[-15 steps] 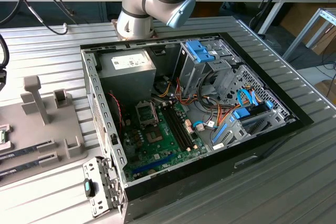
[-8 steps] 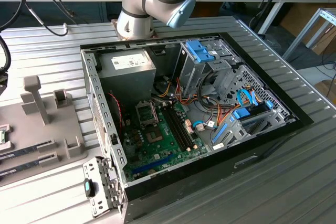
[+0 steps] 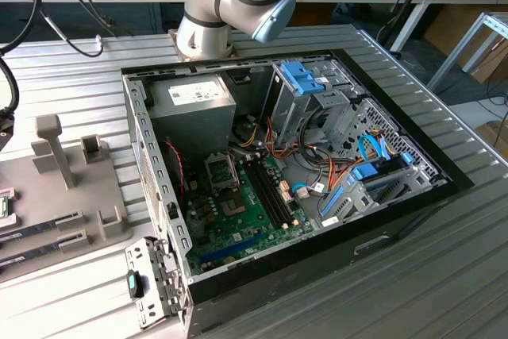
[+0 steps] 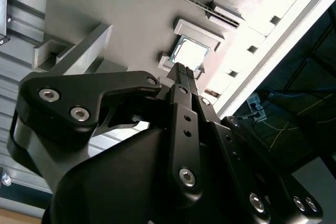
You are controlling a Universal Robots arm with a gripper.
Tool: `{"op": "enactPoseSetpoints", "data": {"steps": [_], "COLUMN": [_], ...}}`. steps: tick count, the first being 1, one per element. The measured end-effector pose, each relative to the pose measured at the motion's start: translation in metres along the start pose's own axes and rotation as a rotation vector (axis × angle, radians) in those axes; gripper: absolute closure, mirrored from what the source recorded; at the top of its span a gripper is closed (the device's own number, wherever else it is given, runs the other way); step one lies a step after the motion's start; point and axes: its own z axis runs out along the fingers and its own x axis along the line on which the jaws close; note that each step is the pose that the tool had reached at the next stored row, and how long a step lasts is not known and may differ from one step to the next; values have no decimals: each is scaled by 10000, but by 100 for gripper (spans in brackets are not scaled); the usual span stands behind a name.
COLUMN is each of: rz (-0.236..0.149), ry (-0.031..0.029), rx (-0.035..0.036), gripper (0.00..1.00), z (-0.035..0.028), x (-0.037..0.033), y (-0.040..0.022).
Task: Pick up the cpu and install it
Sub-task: 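Pick up the cpu and move it towards the insertion slot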
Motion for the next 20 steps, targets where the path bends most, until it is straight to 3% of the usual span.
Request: {"op": "enactPoseSetpoints", "data": {"steps": [20], "rz": [0], "ry": [-1], "rx": [-1], "gripper": [89], "z": [144], "x": [3], "y": [-7]}}
